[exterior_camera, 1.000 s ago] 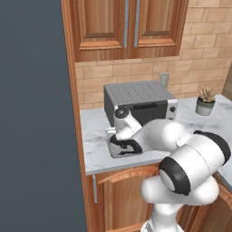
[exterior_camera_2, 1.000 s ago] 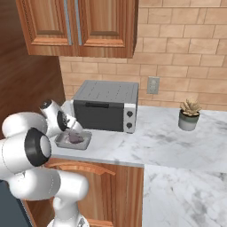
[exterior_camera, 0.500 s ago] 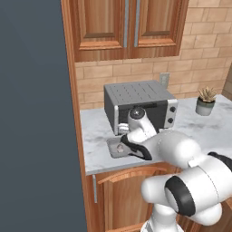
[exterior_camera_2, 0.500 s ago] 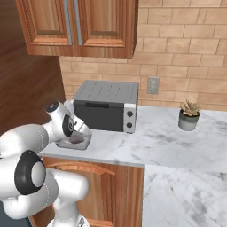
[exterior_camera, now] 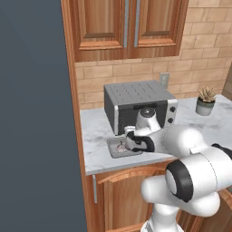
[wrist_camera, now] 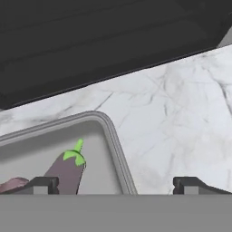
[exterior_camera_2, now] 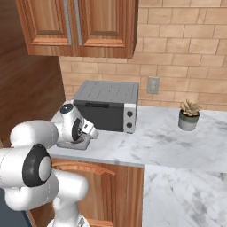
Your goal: Take the garlic and eggplant out of the freezer and place them in the tupperware container on the counter. Then put the tupperware containing the vegetables back in the freezer.
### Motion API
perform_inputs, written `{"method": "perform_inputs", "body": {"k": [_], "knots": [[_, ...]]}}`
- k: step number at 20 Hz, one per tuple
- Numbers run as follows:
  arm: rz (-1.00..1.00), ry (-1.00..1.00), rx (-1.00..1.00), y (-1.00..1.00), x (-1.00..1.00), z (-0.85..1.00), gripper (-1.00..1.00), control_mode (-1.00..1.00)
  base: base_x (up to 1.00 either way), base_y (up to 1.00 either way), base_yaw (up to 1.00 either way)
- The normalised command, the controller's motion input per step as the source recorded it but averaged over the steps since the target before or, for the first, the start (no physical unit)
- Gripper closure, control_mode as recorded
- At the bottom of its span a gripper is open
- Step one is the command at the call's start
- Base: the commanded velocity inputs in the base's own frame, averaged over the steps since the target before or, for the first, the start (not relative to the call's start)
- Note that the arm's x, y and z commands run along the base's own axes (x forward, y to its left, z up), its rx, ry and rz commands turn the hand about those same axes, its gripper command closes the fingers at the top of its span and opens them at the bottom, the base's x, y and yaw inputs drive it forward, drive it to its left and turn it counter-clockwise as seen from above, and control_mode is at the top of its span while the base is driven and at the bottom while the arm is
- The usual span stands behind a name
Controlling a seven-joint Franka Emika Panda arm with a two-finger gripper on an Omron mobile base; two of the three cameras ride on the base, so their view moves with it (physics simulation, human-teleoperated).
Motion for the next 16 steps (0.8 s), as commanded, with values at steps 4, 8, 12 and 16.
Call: {"method": "perform_inputs", "body": {"k": [4, 8, 12, 16], "knots": [[0.14, 0.09, 0.00, -0.13, 0.13, -0.34, -1.00, -1.00, 0.00, 0.00, 0.00], [0.13, 0.02, 0.00, 0.00, 0.01, -0.37, -1.00, -1.00, 0.00, 0.00, 0.00], [0.09, 0.02, 0.06, 0.00, 0.30, -0.29, -1.00, -1.00, 0.00, 0.00, 0.00], [0.05, 0.04, 0.08, 0.00, 0.33, -0.35, -1.00, -1.00, 0.00, 0.00, 0.00]]}}
